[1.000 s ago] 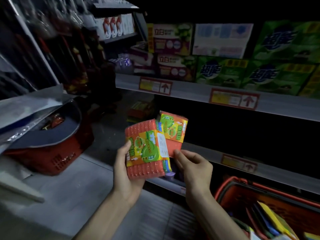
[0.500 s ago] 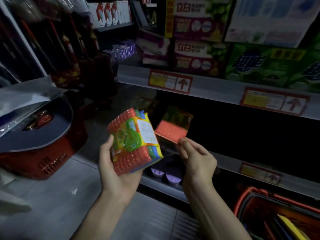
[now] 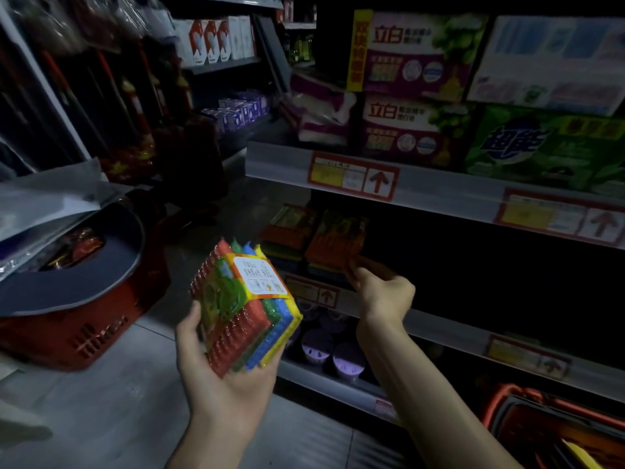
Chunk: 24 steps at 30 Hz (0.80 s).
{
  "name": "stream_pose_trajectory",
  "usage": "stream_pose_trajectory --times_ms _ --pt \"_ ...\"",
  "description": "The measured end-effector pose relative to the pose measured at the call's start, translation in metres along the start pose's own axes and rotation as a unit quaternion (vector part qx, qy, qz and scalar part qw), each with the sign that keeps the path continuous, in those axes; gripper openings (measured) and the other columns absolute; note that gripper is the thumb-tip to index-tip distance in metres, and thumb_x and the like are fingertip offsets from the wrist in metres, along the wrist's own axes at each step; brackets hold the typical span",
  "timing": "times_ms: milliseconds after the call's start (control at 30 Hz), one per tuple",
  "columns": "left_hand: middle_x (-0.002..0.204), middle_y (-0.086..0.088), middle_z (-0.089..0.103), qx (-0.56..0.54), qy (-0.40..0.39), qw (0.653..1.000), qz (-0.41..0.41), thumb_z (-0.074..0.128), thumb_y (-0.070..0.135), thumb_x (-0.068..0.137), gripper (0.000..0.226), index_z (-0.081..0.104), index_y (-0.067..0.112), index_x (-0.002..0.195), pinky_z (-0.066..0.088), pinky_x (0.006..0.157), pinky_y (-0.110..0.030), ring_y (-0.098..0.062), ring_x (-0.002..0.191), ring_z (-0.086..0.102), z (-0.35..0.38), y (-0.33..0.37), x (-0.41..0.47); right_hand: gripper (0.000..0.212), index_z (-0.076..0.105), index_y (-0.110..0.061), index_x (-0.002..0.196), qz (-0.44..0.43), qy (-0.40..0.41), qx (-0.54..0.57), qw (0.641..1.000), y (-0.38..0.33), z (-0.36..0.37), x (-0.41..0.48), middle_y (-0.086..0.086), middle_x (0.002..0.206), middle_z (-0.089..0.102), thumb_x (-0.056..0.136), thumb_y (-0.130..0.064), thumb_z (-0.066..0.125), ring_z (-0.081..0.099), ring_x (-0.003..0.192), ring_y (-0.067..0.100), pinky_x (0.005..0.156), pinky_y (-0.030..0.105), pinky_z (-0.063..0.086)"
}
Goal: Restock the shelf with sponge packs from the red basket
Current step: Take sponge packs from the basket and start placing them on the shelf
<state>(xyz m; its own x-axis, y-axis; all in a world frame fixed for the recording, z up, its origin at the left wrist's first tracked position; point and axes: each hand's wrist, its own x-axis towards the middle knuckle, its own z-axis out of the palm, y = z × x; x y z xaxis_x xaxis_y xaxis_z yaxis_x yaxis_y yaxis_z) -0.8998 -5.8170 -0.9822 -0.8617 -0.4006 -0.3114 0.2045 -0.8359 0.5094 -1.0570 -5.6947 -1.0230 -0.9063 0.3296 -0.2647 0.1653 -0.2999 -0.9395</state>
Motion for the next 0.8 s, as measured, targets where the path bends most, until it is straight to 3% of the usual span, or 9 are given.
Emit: stream_pose_trajectory --times_ms 300,400,567,667,733,800 --pt "0.13 -0.012 0.071 0.009 -0.015 1.0 -0.024 0.054 0.061 0.091 0.06 0.068 0.021 0.133 0.047 0.105 -0.051 -0.034 0.118 0.069 0.001 -0.003 -0.003 0.031 0.079 -0.018 0.056 0.02 -0.005 0.019 1.0 -0.003 0.004 0.016 0.006 0.077 0.079 0.078 0.004 0.085 0.077 0.086 0.027 0.089 0.044 0.062" --pt "0.132 -0.011 0.07 0.006 -0.02 0.999 -0.029 0.053 0.061 0.091 0.061 0.066 0.021 0.136 0.046 0.105 -0.051 -0.034 0.119 0.068 0.0 -0.003 -0.002 0.027 0.08 -0.021 0.058 -0.014 -0.011 -0.025 1.0 -0.002 0.003 0.018 0.004 0.076 0.079 0.077 -0.003 0.087 0.077 0.086 0.026 0.089 0.045 0.062" --pt "0.132 -0.012 0.07 0.018 -0.011 1.0 -0.022 0.056 0.062 0.09 0.06 0.066 0.023 0.135 0.044 0.109 -0.052 -0.033 0.12 0.068 -0.003 -0.006 0.0 0.01 0.082 -0.022 0.084 -0.054 -0.026 -0.097 0.993 0.002 -0.003 0.008 -0.002 0.082 0.079 0.08 -0.013 0.083 0.077 0.084 0.018 0.086 0.046 0.063" --pt "0.131 -0.012 0.07 0.018 -0.003 1.0 -0.022 0.057 0.062 0.089 0.06 0.067 0.024 0.135 0.044 0.11 -0.053 -0.034 0.118 0.069 -0.003 -0.008 0.0 0.01 0.077 -0.023 0.084 -0.071 -0.029 -0.15 0.986 0.0 -0.009 0.001 -0.004 0.074 0.075 0.082 -0.014 0.08 0.074 0.071 0.013 0.077 0.046 0.065" --pt "0.129 -0.012 0.071 0.012 0.0 1.0 -0.021 0.058 0.061 0.089 0.059 0.068 0.023 0.133 0.044 0.11 -0.053 -0.034 0.118 0.069 -0.003 -0.008 0.001 0.009 0.072 -0.021 0.081 -0.103 -0.03 -0.222 0.969 -0.003 -0.014 -0.004 -0.005 0.066 0.068 0.085 -0.018 0.081 0.066 0.06 0.01 0.067 0.038 0.063" --pt "0.128 -0.012 0.072 0.009 0.004 1.0 -0.016 0.058 0.06 0.089 0.057 0.07 0.022 0.13 0.044 0.109 -0.054 -0.035 0.116 0.07 -0.004 -0.008 0.002 0.017 0.073 -0.01 0.085 -0.134 -0.029 -0.314 0.939 -0.004 -0.015 -0.009 -0.005 0.063 0.061 0.085 -0.025 0.081 0.059 0.055 0.009 0.056 0.029 0.052"
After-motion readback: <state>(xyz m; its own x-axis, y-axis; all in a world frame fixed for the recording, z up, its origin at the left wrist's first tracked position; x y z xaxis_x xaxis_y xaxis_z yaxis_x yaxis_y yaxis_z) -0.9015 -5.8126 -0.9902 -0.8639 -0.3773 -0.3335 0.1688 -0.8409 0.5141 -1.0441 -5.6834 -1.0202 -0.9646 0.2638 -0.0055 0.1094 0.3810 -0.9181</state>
